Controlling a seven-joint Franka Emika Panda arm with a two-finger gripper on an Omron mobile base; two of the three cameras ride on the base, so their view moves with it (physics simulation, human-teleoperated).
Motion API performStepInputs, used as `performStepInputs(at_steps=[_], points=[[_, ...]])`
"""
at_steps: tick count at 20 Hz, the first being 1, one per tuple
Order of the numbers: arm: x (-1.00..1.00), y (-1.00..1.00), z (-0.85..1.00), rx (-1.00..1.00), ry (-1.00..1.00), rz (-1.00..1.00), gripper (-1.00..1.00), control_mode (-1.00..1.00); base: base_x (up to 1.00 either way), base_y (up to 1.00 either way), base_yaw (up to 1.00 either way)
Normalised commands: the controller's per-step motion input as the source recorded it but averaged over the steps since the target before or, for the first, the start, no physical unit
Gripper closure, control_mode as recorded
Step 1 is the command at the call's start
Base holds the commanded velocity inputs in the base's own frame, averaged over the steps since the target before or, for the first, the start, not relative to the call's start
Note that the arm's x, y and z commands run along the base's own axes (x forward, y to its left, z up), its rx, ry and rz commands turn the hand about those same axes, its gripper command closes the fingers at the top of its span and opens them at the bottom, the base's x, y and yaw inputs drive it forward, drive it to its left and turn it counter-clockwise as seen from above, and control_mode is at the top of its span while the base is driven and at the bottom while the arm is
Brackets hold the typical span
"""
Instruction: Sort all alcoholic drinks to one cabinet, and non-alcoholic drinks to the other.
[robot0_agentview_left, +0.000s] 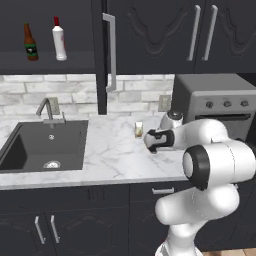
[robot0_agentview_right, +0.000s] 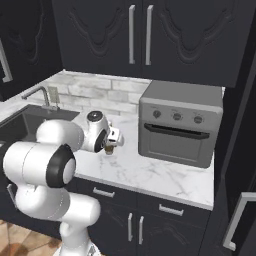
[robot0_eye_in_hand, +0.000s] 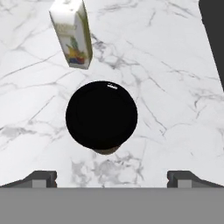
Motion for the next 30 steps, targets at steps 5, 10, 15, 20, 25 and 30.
performStepInputs(at_steps=[5, 10, 15, 20, 25, 30], points=[[0.3, 0.0, -0.18, 0.0, 0.0, 0.0, -1.0, -1.0, 0.0, 0.0, 0.0], [0.29, 0.0, -0.2, 0.0, 0.0, 0.0, -1.0, -1.0, 0.0, 0.0, 0.0], [0.2, 0.0, -0.2, 0.0, 0.0, 0.0, -1.0, -1.0, 0.0, 0.0, 0.0], [0.11, 0.0, -0.17, 0.0, 0.0, 0.0, -1.0, -1.0, 0.0, 0.0, 0.0], [0.01, 0.05, -0.04, 0.0, -0.03, 0.0, 1.0, -1.0, 0.0, 0.0, 0.0], [-0.16, 0.0, 0.14, 0.0, -0.01, 0.0, 1.0, -1.0, 0.0, 0.0, 0.0]])
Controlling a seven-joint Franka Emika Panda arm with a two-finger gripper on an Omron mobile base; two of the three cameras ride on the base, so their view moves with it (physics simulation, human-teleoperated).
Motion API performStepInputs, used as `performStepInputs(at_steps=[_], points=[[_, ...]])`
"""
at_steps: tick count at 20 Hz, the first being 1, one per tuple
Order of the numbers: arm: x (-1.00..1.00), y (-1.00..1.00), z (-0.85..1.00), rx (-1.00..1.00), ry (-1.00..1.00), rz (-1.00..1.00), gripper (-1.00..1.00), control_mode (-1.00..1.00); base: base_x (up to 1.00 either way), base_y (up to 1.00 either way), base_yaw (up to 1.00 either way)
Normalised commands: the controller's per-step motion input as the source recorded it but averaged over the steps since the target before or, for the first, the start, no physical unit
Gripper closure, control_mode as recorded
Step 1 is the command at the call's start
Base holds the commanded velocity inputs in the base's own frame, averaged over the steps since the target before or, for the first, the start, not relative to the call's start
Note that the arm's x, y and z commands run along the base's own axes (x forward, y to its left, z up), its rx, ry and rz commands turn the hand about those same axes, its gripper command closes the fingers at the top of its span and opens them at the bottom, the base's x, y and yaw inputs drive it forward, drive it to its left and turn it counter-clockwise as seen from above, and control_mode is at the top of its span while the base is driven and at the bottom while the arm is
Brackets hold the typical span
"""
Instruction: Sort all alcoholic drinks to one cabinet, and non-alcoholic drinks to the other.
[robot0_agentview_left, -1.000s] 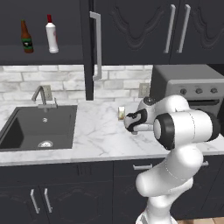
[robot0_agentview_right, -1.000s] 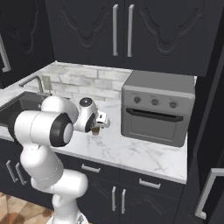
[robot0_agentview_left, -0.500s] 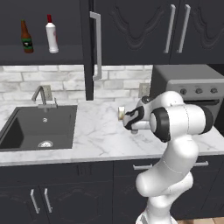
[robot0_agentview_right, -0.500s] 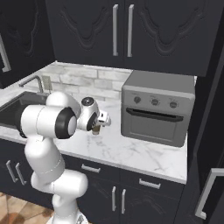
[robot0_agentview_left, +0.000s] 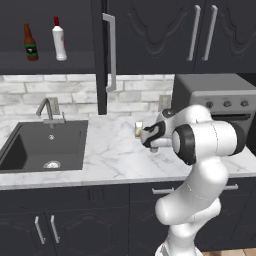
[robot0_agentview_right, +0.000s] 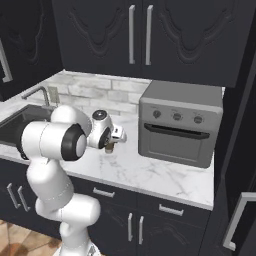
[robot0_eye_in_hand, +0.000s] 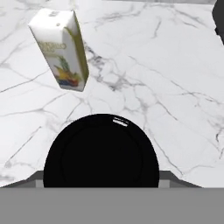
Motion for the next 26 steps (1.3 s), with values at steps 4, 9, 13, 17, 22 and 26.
performStepInputs(at_steps=[4, 9, 13, 17, 22, 26], points=[[-0.41, 0.06, 0.87, -0.01, -0.03, -0.03, 1.0, -1.0, 0.0, 0.0, 0.0], [-0.3, 0.03, 1.0, -0.03, 0.0, -0.06, 1.0, -1.0, 0.0, 0.0, 0.0], [-0.29, 0.03, 1.0, -0.01, 0.0, -0.06, 1.0, -1.0, 0.0, 0.0, 0.0], [-0.6, 0.0, 0.73, 0.0, 0.0, -0.03, 1.0, -1.0, 0.0, 0.0, 0.0], [-0.84, 0.0, 0.28, 0.0, 0.0, 0.0, 1.0, -1.0, 0.0, 0.0, 0.0], [-0.89, 0.0, 0.23, 0.0, 0.0, 0.0, 1.0, -1.0, 0.0, 0.0, 0.0]])
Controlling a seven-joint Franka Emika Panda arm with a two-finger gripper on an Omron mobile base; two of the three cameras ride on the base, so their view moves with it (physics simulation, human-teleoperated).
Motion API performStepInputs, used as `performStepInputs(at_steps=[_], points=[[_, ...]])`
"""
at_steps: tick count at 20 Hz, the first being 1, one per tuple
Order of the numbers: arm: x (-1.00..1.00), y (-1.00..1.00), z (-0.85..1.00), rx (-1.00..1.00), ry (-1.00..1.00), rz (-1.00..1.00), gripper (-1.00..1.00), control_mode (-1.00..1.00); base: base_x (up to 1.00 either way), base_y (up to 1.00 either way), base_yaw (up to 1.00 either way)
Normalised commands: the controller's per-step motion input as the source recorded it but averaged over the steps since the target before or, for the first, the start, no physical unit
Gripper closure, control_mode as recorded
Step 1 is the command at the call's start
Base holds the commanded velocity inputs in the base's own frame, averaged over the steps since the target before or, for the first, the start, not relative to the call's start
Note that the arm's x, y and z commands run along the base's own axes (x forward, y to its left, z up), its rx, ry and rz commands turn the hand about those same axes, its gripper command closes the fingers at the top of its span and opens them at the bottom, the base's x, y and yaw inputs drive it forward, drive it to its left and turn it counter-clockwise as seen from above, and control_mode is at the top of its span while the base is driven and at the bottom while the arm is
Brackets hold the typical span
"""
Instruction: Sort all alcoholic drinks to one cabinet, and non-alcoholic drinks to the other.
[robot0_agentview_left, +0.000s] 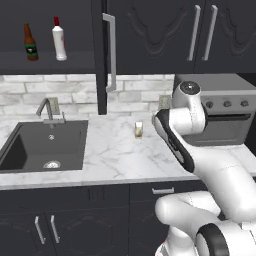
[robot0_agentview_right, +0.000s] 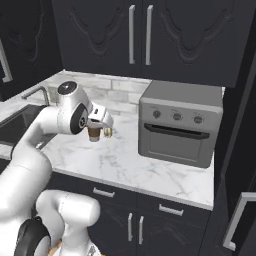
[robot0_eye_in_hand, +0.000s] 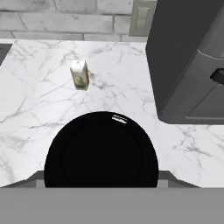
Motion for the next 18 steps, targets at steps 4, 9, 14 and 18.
performStepInputs(at_steps=[4, 9, 14, 18], points=[[-0.83, 0.0, 0.14, 0.0, 0.0, 0.0, 1.0, -1.0, 0.0, 0.0, 0.0], [-0.75, -0.04, 0.19, 0.0, 0.0, 0.0, 1.0, -1.0, 0.0, 0.0, 0.0], [-0.47, -0.04, 0.19, 0.0, 0.0, 0.0, 1.0, 1.0, -0.12, -0.03, 0.0], [0.0, 0.0, 0.0, 0.0, 0.0, 0.0, 1.0, 1.0, -0.79, -0.07, 0.0]])
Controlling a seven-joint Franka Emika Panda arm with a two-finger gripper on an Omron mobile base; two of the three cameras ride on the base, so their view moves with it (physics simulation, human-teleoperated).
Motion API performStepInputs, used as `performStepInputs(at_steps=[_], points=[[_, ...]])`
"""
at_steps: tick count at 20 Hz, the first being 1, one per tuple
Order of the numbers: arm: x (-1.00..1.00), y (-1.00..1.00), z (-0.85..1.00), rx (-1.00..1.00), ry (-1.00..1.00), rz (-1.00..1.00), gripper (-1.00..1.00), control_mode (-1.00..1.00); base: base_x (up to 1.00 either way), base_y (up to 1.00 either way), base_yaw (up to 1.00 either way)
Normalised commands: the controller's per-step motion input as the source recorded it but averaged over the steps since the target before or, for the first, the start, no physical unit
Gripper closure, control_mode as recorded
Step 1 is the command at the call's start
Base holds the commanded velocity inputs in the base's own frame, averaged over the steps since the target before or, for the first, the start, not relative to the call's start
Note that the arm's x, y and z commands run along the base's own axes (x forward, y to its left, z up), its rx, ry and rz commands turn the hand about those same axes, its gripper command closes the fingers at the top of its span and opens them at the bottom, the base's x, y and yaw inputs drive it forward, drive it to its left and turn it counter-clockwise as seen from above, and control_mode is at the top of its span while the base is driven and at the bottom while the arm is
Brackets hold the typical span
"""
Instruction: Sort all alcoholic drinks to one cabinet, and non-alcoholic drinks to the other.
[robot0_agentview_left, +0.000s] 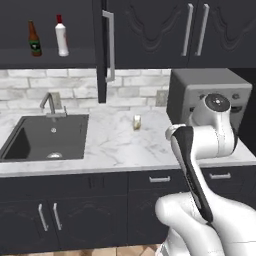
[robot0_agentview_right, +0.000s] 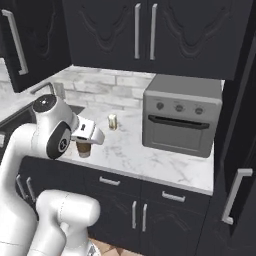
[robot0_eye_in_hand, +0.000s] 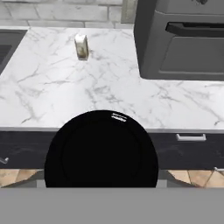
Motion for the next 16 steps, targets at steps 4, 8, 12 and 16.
performStepInputs(at_steps=[4, 8, 12, 16], points=[[0.0, 0.0, 0.0, 0.0, 0.0, 0.0, 1.0, 1.0, -1.0, -0.12, 0.0], [0.0, 0.0, 0.0, 0.0, 0.0, 0.0, 1.0, 1.0, -1.0, -0.2, 0.0], [0.0, 0.0, 0.0, 0.0, 0.0, 0.0, 1.0, 1.0, -0.77, -0.45, -0.02], [0.0, 0.0, 0.0, 0.0, 0.0, 0.0, 1.0, 1.0, -0.25, -0.81, -0.01]])
